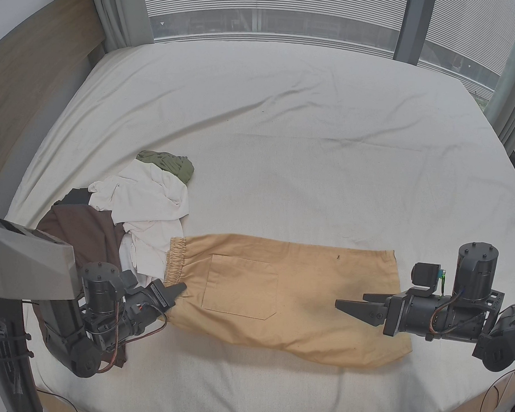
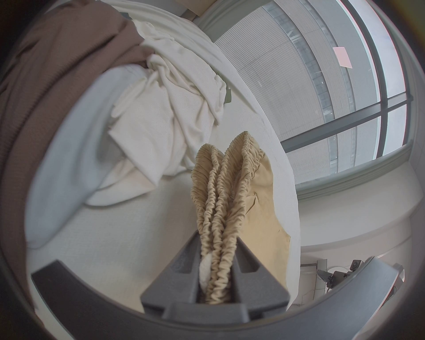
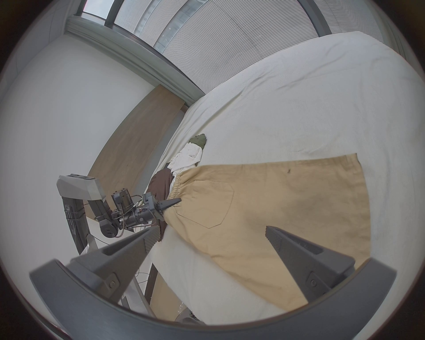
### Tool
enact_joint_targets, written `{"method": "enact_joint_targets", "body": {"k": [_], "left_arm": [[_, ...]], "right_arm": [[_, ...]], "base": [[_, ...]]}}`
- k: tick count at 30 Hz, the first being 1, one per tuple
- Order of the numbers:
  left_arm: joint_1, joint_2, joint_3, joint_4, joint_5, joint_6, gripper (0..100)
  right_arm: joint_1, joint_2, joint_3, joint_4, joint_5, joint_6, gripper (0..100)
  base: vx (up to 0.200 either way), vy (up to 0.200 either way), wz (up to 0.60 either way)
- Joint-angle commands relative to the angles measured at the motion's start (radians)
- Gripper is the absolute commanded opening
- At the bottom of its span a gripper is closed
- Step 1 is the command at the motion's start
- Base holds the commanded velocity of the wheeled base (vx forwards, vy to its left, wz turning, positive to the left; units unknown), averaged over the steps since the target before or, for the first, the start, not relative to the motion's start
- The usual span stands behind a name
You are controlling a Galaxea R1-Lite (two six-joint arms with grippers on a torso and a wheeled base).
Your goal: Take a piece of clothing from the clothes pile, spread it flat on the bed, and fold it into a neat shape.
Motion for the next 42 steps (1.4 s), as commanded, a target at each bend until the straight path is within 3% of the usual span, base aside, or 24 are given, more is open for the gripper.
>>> {"method": "enact_joint_targets", "body": {"k": [1, 9, 23, 28, 42], "left_arm": [[0.023, -0.049, 0.041, 0.0, -0.002, 0.001, 0], [0.08, -0.088, 0.091, 0.0, -0.011, 0.055, 0], [0.074, -0.112, 0.136, 0.0, -0.011, 0.067, 0], [0.026, -0.159, 0.125, 0.0, -0.053, 0.062, 0], [-0.14, -0.168, 0.056, 0.0, -0.051, 0.067, 0]], "right_arm": [[0.002, 0.008, 0.002, 0.0, 0.001, 0.001, 100], [0.018, 0.022, 0.0, -0.002, -0.001, 0.001, 100], [0.03, 0.03, -0.006, -0.005, -0.001, 0.002, 100], [0.035, 0.031, 0.0, -0.039, -0.001, 0.001, 100], [0.032, 0.028, -0.008, -0.072, -0.006, 0.005, 100]], "base": [[0.0, 0.0, 0.0], [0.0, 0.0, 0.0], [0.0, 0.0, 0.0], [0.0, 0.0, 0.0], [0.0, 0.0, 0.0]]}}
